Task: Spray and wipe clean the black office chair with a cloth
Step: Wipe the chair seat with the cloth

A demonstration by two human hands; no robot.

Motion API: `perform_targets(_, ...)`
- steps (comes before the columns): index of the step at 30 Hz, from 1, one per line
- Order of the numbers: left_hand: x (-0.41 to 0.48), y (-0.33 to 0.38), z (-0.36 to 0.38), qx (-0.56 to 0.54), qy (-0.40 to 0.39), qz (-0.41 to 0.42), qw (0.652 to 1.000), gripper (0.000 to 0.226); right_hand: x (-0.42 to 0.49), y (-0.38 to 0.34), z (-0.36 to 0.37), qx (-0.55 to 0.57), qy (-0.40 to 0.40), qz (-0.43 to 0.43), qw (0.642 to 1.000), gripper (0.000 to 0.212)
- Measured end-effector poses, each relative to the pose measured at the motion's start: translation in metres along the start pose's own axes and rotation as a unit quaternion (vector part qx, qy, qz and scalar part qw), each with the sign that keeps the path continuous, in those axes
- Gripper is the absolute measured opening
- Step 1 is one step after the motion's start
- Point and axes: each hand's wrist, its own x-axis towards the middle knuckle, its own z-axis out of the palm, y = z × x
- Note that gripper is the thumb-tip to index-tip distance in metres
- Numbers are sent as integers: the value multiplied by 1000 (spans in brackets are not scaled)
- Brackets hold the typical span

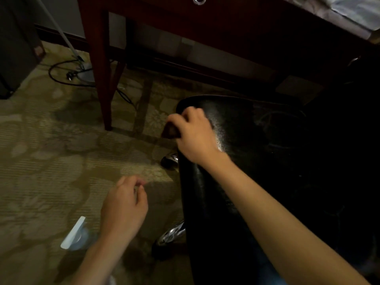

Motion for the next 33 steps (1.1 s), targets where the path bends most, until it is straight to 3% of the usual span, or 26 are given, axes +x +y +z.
perform_targets(3, 0, -2, 0, 10, -2, 2, 1000, 17, 9, 14, 17, -55, -62, -43, 996, 41)
perform_targets(6, 3, -2, 0, 17, -10, -7, 1000, 15, 9, 54, 10, -26, -37, -29, 999, 45)
perform_targets(9, 3, -3, 2, 19, -12, -6, 1000, 14, -6, 108, -3, 15, 19, 105, 994, 53)
perform_targets(12, 3, -1, 3, 19, -19, -7, 1000, 12, -42, 165, -17, 1, 20, 264, 964, 53)
perform_targets(15, 2, 3, 4, 17, -28, 2, 999, 14, -58, 182, -28, 31, 14, 314, 949, 44)
perform_targets(17, 0, 6, 4, 13, -33, 9, 999, 14, -54, 161, -37, 61, 58, 291, 953, 38)
perform_targets(19, -1, 8, 3, 10, -36, 10, 999, 13, -54, 117, -45, 78, 94, 203, 972, 42)
perform_targets(23, -4, 14, 2, 10, -25, 13, 1000, 15, -78, 21, -32, 107, -5, -28, 994, 45)
perform_targets(26, -8, 16, 2, 19, -16, 20, 999, 15, -95, 13, -16, 43, -74, -89, 992, 43)
perform_targets(29, -9, 15, 3, 19, -18, 22, 999, 15, -104, 47, -26, 59, -63, -55, 995, 42)
perform_targets(33, -11, 15, 4, 15, -17, 32, 999, 15, -125, 128, -38, 31, 11, 147, 989, 52)
